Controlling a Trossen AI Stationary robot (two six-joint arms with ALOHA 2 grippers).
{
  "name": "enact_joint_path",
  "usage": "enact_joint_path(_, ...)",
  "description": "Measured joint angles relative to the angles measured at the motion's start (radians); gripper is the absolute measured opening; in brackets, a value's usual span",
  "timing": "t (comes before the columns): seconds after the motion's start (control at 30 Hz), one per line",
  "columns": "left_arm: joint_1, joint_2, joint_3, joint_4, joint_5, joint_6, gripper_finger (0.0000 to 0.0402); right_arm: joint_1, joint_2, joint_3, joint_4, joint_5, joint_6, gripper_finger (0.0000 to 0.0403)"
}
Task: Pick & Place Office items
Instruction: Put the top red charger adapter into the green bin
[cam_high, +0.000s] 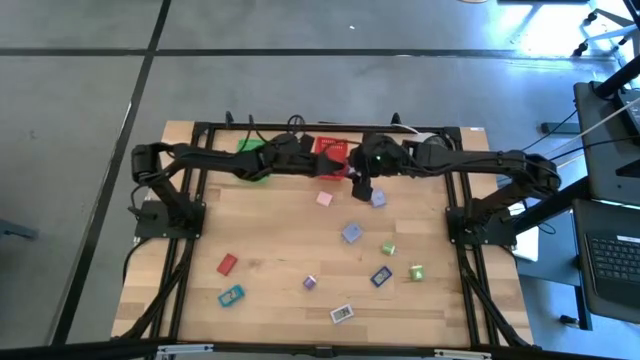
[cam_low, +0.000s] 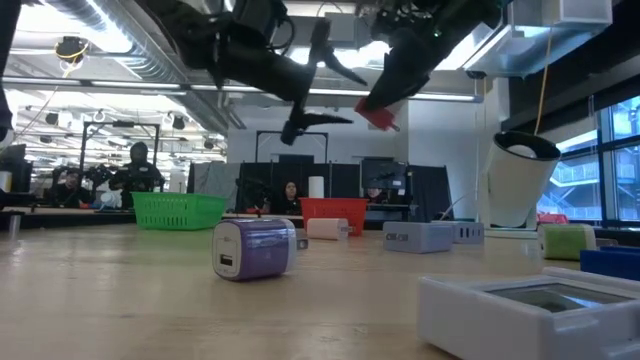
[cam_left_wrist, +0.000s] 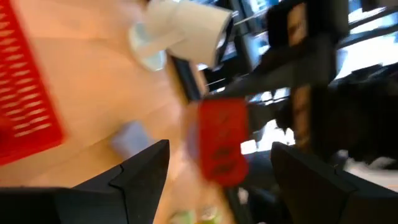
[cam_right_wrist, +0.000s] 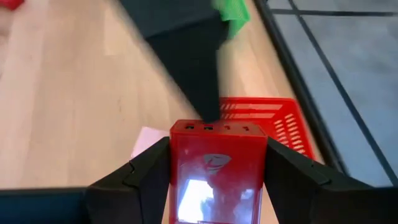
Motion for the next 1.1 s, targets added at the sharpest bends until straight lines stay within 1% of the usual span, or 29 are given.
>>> enact_joint_path(0.03, -0.001, 0.014, 0.0, 0.039, 0.002, -0.015, 0.0276, 0.002, 0.006, 0.0, 0.002, 0.0, 0.007, 0.0216)
enact_joint_path(0.13, -0.001, 0.046, 0.0, 0.085, 0.021, -0.049, 0.0277, 0.002, 0.023, 0.0, -0.002, -0.003, 0.032, 0.0217)
enact_joint_path(0.2, -0.001, 0.057, 0.0, 0.082, 0.035, -0.067, 0.0277, 0.001, 0.032, 0.0, -0.004, -0.002, 0.044, 0.0217)
enact_joint_path(0.43, -0.01, 0.079, 0.0, 0.082, 0.035, -0.07, 0.0271, 0.002, 0.039, 0.0, 0.014, -0.018, 0.053, 0.0217)
enact_joint_path(0.63, -0.01, 0.079, 0.003, 0.081, 0.011, -0.072, 0.0258, 0.002, 0.039, 0.0, 0.047, -0.026, 0.053, 0.0217)
enact_joint_path(0.73, -0.01, 0.078, 0.019, 0.064, 0.003, -0.064, 0.0249, 0.002, 0.046, 0.0, 0.053, -0.026, 0.053, 0.0217)
enact_joint_path(0.87, -0.01, 0.079, 0.051, -0.013, -0.003, -0.024, 0.0233, 0.002, 0.056, 0.001, 0.061, -0.025, 0.062, 0.0217)
enact_joint_path(1.1, -0.01, 0.079, 0.066, -0.075, -0.002, -0.026, 0.0185, 0.002, 0.065, 0.001, 0.06, -0.026, 0.081, 0.0217)
